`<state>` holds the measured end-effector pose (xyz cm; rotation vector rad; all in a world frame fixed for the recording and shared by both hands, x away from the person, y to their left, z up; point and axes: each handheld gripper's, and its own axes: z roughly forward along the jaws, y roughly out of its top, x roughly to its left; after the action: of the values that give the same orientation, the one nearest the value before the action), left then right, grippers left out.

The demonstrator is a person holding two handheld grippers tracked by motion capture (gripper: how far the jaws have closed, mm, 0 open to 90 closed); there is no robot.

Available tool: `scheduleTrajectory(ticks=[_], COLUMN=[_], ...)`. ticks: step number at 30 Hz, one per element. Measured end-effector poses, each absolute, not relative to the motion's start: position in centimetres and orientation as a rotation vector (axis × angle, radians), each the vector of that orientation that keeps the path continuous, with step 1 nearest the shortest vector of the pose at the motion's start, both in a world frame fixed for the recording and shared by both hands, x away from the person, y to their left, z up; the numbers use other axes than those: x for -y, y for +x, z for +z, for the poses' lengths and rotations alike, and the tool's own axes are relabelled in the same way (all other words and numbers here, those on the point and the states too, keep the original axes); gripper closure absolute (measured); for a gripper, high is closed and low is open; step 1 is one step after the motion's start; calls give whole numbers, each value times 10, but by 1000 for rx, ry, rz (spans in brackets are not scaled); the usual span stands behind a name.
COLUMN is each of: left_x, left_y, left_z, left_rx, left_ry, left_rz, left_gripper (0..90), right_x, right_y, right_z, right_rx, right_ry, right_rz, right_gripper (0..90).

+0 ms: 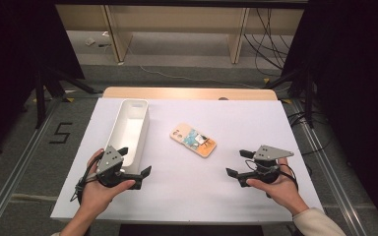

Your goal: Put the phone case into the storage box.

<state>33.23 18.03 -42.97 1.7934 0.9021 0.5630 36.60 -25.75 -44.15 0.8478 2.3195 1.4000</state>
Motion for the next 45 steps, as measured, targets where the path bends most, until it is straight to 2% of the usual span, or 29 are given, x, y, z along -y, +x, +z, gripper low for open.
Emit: scheduleTrajectory(ticks=[20, 22, 26, 45], left_x=[-179, -179, -180, -179], left_y=[333, 333, 333, 333], left_z=[-431, -431, -431, -430], left_rx=[-905, -901, -908, -902], left_ry=[1793, 1792, 1784, 1782], left_rz=[559, 560, 558, 559], left_gripper=[0, 0, 0, 0], right_x=[251, 247, 235, 186], right_y=[373, 378, 390, 452], right_z=[-443, -442, -441, -454], right_rx=[-2326, -2329, -2364, -2424], right_ry=[845, 842, 807, 842], right_rz=[1351, 1334, 1311, 1206], right_gripper=[145, 124, 23, 3])
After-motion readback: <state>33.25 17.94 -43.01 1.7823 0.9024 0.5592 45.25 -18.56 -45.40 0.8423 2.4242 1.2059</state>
